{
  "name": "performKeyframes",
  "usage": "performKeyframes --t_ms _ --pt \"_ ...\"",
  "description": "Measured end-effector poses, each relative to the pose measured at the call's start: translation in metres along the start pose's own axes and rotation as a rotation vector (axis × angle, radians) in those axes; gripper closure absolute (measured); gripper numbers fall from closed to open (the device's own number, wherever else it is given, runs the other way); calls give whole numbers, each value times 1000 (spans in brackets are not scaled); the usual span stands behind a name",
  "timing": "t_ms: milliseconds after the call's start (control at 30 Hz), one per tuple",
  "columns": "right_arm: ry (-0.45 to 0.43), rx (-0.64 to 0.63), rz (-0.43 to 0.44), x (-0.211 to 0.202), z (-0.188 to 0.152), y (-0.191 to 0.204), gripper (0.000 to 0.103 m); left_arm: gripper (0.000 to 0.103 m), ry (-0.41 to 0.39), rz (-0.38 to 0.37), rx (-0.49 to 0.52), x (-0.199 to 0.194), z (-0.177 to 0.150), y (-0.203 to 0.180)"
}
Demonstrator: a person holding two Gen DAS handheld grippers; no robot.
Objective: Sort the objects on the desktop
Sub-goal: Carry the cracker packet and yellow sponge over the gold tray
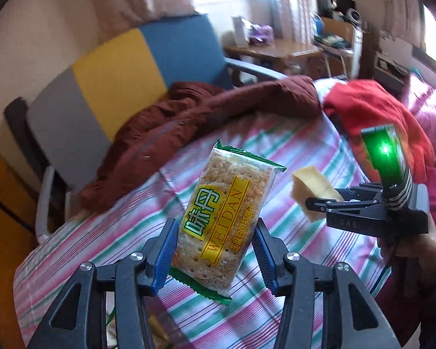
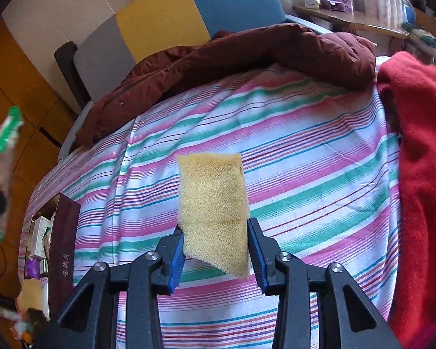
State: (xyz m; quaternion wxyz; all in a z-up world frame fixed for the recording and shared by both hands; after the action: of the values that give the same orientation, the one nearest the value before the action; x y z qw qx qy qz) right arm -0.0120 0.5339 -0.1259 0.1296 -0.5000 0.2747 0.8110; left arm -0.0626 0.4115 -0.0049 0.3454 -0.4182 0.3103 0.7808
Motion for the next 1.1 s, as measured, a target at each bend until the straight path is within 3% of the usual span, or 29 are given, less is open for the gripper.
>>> performKeyframes --t_ms 267,533,833,1100 --pt "9 -67 9 2 -4 16 63 51 -62 82 -134 -28 -28 42" --pt "45 -155 -20 12 -13 33 63 51 -62 145 -299 -43 -80 101" --pt "78 -188 -74 21 -19 35 63 51 -49 188 -474 -43 -145 158" --pt "104 -209 -95 27 -24 38 63 51 25 194 -617 -17 -210 185"
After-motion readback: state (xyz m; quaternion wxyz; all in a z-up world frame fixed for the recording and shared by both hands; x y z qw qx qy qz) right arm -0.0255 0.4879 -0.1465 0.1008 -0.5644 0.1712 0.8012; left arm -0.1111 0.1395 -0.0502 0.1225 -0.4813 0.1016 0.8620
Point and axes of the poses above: each gripper's, at about its wrist camera, not at the fingertips, and x roughly the way its jaws point, y to its left, z to its top, the point moved 10 cm from there along x, roughly the way its jaws point, and after that the axes turned 11 degrees about y, right-handed, at the moved point
